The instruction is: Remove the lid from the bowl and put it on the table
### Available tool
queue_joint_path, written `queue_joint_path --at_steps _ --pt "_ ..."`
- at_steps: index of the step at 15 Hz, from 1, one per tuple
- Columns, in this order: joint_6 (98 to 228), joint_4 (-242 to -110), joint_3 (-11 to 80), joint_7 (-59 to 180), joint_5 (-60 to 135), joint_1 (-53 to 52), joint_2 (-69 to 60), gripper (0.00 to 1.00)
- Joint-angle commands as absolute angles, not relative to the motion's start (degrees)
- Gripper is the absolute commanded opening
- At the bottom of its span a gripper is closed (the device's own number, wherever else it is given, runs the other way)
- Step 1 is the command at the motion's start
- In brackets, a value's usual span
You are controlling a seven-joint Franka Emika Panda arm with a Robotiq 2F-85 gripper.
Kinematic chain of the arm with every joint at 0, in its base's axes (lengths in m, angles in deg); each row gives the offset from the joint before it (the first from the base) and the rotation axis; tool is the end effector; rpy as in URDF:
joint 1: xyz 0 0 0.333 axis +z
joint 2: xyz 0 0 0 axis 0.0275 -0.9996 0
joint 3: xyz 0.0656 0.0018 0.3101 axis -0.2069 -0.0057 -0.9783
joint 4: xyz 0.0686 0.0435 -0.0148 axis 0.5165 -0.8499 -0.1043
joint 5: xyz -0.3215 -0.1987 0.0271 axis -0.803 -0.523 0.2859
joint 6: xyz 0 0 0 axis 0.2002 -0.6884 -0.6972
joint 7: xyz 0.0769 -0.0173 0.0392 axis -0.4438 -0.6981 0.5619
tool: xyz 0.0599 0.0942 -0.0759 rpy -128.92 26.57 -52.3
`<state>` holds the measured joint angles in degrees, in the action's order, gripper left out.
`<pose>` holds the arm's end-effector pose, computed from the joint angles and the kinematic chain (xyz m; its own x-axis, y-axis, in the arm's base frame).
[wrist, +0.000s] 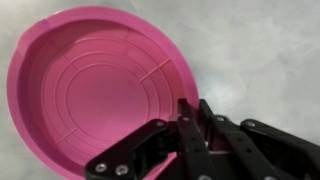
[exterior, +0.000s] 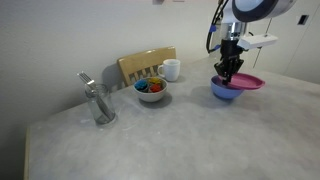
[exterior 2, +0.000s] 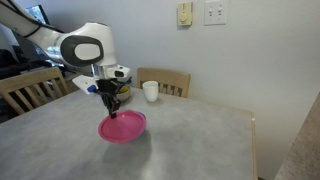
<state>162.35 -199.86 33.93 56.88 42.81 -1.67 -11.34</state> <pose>0.5784 -0.0365 0.2218 0.9676 -0.2362 -0.0897 -0.2361 -0.9717 0.0116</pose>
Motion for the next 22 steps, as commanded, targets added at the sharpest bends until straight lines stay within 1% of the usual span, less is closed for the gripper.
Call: queue_joint_path --at_steps 1,5,11,18,22 --pt "158.9 -200.8 34.9 54.2 39.1 -0.8 -8.0 0.03" --pt "158.8 -201.5 35.3 54.6 37.2 -1.8 -6.6 0.03" --pt "164.5 -204.8 36.9 61.2 37.5 -5.2 -5.0 0.03" --pt "171.8 -208.0 39.8 76.7 36.6 -12.1 -2.6 0.03" --pt "176.5 -208.7 39.9 87.5 39.5 -17.4 -3.6 0.03"
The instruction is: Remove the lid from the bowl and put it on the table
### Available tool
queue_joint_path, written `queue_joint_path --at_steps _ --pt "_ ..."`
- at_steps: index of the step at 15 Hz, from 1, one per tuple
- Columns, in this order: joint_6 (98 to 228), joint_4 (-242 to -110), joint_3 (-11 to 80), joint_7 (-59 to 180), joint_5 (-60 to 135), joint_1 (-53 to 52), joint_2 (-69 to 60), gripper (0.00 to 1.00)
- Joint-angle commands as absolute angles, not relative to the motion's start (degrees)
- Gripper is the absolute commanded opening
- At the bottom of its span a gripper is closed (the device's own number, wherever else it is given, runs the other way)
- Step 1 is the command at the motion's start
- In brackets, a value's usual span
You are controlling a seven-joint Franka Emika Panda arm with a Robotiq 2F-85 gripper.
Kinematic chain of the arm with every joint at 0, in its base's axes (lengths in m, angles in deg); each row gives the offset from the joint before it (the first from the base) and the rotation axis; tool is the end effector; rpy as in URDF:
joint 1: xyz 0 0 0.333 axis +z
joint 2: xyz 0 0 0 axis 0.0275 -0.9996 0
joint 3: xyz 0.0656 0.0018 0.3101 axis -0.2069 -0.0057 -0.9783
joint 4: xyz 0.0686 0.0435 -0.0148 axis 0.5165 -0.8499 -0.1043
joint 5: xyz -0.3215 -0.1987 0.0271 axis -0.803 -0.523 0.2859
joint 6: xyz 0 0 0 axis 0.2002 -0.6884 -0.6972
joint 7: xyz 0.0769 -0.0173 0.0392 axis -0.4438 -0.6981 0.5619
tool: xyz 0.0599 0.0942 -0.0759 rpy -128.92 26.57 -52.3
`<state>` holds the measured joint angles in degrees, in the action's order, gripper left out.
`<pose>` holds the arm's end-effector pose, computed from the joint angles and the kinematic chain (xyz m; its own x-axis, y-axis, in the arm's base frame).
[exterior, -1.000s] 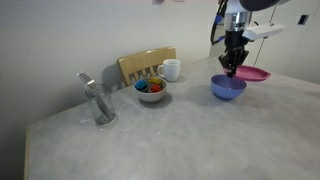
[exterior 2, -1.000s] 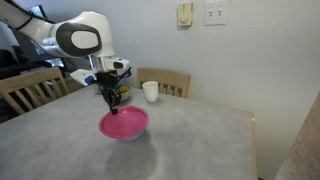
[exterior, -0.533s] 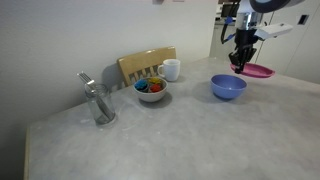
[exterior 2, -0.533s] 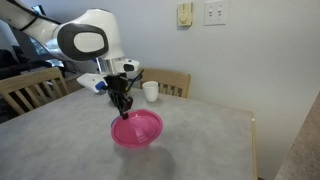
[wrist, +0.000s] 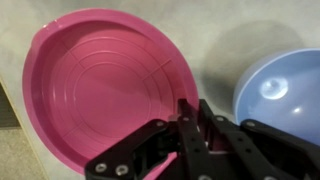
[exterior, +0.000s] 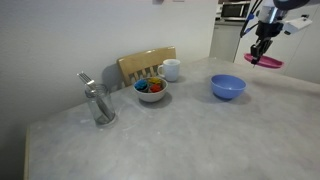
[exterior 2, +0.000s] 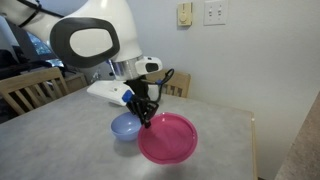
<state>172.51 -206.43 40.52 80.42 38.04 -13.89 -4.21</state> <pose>0.5297 -0.2199 0.2664 0.9937 -0.0839 0.0738 -0.0911 -0.9908 0.0998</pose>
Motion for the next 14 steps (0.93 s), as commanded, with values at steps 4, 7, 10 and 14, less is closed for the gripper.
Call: queue_joint_path --at_steps 4,7,10,14 --pt "179.9 -209.0 38.2 95.8 43.6 -21.4 -5.2 0.03" --pt "181.0 -208.3 36.6 99.3 45.8 -22.6 -7.2 0.03" --pt "181.6 -207.5 34.7 101.8 47.5 -23.2 -9.0 0.03" --pt "181.8 -205.7 33.2 102.0 46.8 -22.9 -12.7 0.03"
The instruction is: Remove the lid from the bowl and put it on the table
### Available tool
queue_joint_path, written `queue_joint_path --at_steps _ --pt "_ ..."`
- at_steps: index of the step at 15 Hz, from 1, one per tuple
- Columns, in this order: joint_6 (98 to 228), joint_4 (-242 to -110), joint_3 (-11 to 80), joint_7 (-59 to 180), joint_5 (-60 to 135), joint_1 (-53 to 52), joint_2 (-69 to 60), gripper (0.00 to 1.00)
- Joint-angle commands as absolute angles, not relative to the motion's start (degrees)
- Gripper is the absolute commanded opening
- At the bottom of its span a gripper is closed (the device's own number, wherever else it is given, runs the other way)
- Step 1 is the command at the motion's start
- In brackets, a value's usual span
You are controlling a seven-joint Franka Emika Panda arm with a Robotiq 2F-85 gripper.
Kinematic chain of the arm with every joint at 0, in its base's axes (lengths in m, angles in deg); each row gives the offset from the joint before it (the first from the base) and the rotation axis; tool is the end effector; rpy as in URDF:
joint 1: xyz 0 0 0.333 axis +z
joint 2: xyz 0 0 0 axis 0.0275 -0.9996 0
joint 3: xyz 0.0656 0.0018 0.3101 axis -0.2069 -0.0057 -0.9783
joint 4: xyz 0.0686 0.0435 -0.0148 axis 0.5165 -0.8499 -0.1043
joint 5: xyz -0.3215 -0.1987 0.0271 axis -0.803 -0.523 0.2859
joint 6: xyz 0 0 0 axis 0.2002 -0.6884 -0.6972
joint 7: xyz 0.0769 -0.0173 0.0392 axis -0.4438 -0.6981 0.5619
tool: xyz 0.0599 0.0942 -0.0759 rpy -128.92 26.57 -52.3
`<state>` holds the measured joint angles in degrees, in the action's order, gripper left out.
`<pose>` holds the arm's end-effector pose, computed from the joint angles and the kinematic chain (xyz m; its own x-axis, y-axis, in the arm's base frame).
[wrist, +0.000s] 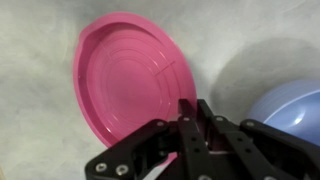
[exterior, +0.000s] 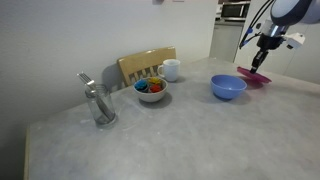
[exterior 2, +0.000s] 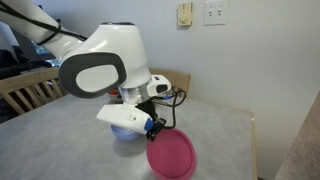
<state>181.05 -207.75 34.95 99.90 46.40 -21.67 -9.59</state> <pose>0.5209 -0.2427 0.2168 0.9883 0.0915 0.1220 0.0860 -0.9951 0.0492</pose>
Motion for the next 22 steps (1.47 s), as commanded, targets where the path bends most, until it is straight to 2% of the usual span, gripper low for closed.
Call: queue_joint_path --at_steps 1,12,13,14,16,22 --pt "181.5 -205.6 32.9 102.1 46.5 -22.9 -13.3 0.03" --pt "181.6 -203.8 28.4 106.7 48.9 -26.9 -15.9 0.04" --pt "181.6 -204.2 28.0 107.4 49.4 -27.4 -15.3 0.36" --pt "182.0 -204.6 27.7 108.0 50.1 -27.8 -14.8 0.36" --pt "182.2 -205.5 27.0 109.6 51.4 -28.5 -13.6 0.46" --pt "180.9 -208.2 25.7 114.3 55.6 -29.5 -8.3 0.89"
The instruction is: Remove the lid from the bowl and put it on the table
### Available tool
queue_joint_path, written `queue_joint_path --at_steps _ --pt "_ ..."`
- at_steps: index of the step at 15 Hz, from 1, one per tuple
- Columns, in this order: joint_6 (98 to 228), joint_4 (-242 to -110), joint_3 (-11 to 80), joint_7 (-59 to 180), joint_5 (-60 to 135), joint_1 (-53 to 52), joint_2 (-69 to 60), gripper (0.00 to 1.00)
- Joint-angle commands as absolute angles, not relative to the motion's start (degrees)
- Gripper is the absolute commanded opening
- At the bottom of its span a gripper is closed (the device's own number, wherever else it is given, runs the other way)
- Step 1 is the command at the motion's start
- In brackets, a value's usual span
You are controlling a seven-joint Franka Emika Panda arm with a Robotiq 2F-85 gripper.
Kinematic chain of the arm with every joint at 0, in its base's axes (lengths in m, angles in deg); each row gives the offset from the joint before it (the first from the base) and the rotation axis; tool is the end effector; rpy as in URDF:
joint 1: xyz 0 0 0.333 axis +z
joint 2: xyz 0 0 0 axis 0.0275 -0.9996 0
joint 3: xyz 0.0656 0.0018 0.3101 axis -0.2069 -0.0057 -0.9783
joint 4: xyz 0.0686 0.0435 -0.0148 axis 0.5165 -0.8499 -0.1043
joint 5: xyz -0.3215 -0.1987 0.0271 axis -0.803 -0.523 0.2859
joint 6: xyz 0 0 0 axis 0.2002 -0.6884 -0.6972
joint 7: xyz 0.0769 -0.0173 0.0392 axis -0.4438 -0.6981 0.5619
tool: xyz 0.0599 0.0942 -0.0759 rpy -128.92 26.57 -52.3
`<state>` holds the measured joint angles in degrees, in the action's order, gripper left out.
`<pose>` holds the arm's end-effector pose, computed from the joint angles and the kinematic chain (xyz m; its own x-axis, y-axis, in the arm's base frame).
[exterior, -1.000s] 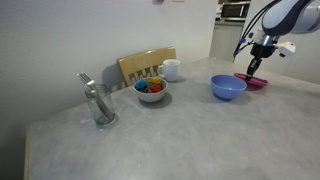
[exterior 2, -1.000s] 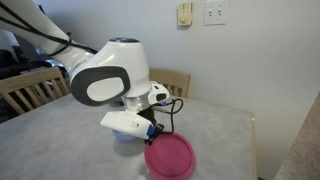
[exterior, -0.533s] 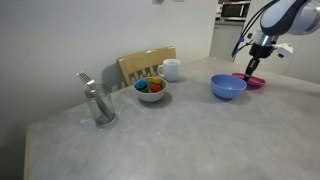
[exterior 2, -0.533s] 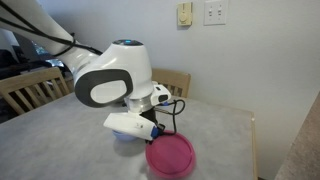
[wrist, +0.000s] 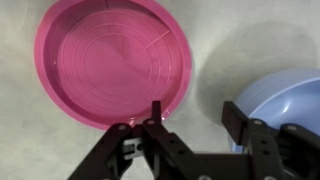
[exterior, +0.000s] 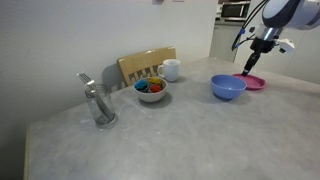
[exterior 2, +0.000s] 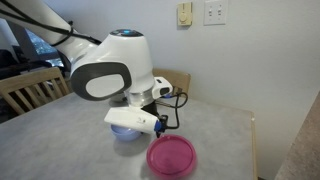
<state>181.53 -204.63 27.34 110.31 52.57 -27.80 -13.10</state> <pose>0.5390 -0.2364 0.2021 0.9667 0.1834 0.1786 0.1895 -0.9817 -0.0173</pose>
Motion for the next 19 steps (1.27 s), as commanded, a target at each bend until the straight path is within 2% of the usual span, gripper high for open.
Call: queue_joint_path --at_steps 1,3,12,19 --pt "179.9 -209.0 25.3 115.8 57.2 -29.8 -6.7 0.97" --pt "176.7 -210.3 26.0 117.4 59.2 -29.2 -3.6 1.0" --pt "162.6 -215.3 35.9 107.7 55.4 -21.0 9.2 1.0" --pt "161.7 -214.9 38.7 105.1 54.7 -18.1 10.0 1.0"
